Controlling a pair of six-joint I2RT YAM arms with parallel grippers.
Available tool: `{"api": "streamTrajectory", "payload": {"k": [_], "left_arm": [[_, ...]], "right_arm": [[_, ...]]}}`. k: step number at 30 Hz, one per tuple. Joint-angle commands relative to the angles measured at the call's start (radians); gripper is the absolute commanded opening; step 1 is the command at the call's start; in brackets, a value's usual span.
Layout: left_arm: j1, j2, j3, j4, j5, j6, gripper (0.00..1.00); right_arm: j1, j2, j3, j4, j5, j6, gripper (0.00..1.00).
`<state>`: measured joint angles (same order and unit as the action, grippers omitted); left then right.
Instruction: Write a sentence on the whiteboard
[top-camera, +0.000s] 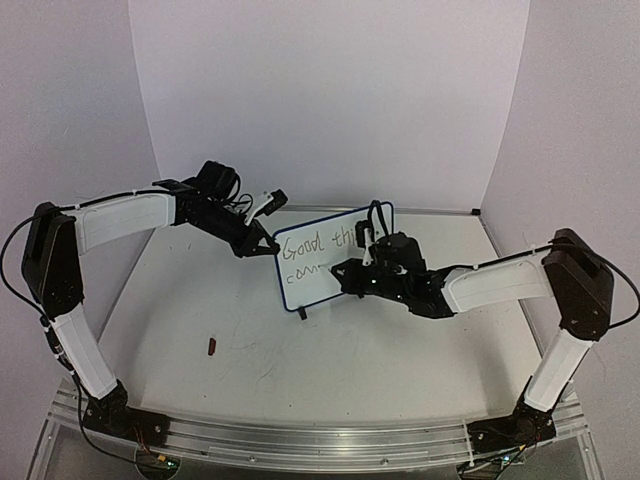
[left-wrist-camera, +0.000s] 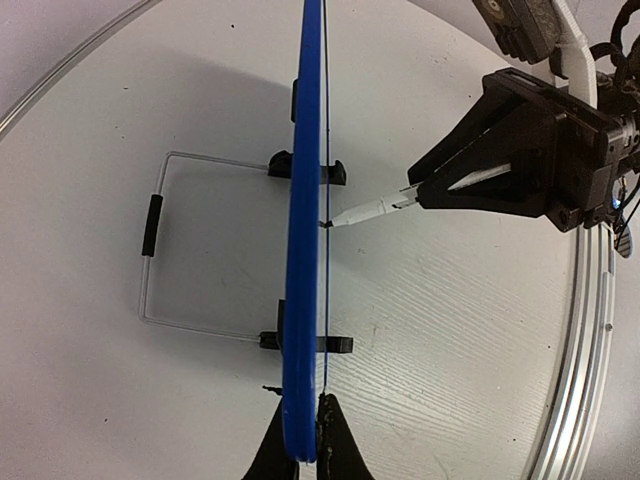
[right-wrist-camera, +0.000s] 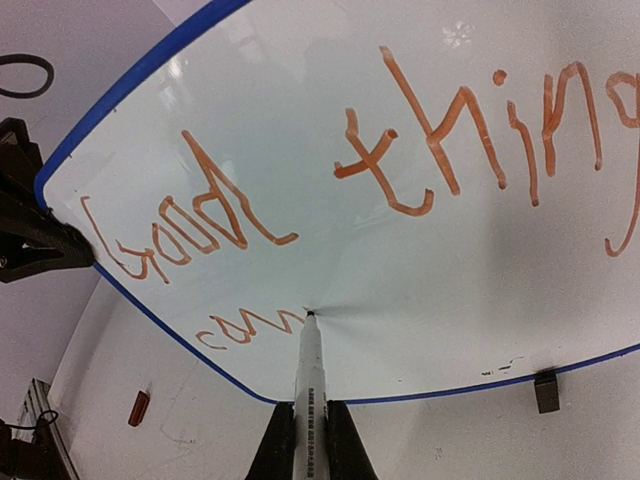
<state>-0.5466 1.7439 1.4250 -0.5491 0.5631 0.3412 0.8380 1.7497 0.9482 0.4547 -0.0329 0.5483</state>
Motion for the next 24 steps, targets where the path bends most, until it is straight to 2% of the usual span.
{"api": "streamTrajectory", "payload": {"k": [1, 11, 24], "left_arm": [[-0.008, 0.046, -0.014, -0.100, -0.108, 0.050, 0.00], [-0.009, 0.045, -0.014, -0.100, -0.108, 0.050, 0.00], [-0.009, 0.046, -0.012, -0.100, -0.107, 0.050, 0.00]], "right_arm": [[-0.004, 0.033, 0.002, 0.014, 0.021, 0.019, 0.00], [-0.005, 0.051, 0.011, 0.006, 0.016, 0.015, 0.00], [0.002, -0.091, -0.027, 0.005, -0.027, -0.023, 0.00]]}}
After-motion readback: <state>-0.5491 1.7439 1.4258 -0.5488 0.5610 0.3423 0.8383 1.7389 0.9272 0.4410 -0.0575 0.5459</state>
